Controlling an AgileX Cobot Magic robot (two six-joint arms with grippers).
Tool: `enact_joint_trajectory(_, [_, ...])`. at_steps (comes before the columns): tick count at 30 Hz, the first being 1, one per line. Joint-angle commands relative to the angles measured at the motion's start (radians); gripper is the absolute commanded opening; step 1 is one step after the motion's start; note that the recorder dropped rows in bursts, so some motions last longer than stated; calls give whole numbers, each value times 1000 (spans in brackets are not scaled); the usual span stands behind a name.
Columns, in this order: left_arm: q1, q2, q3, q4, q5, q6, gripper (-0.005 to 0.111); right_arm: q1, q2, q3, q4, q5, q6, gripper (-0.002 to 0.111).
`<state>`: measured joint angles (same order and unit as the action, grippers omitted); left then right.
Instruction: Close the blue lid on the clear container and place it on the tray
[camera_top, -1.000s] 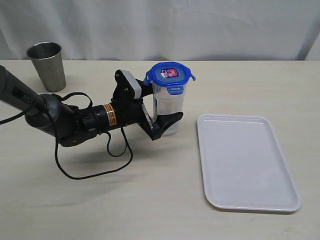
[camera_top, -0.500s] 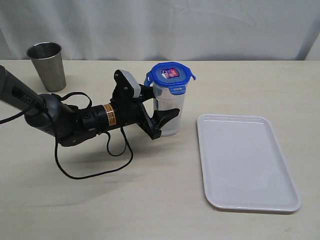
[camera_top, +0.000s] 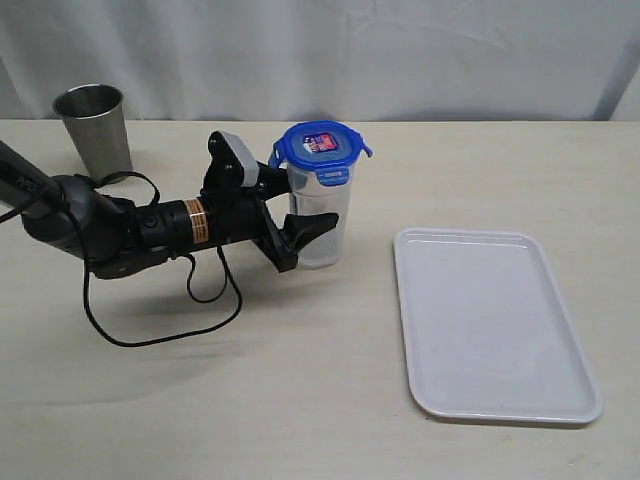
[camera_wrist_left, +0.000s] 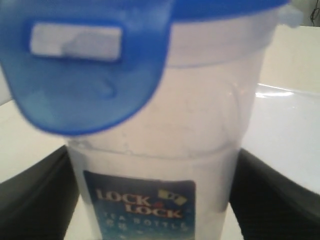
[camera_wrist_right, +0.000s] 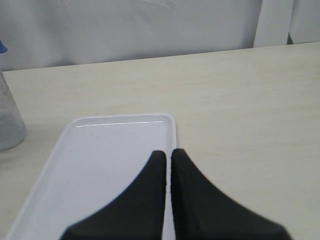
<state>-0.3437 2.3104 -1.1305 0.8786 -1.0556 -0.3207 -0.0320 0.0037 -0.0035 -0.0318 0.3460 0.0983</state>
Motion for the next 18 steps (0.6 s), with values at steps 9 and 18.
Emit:
enact_joint_trajectory(9, [90,-78,46,298,-15,-200,0,-1,-4,4,1,-2,6,5])
enact_joint_trajectory(18, [159,-164,190,296,-21,-120,0,-1,-4,4,1,-2,6,5])
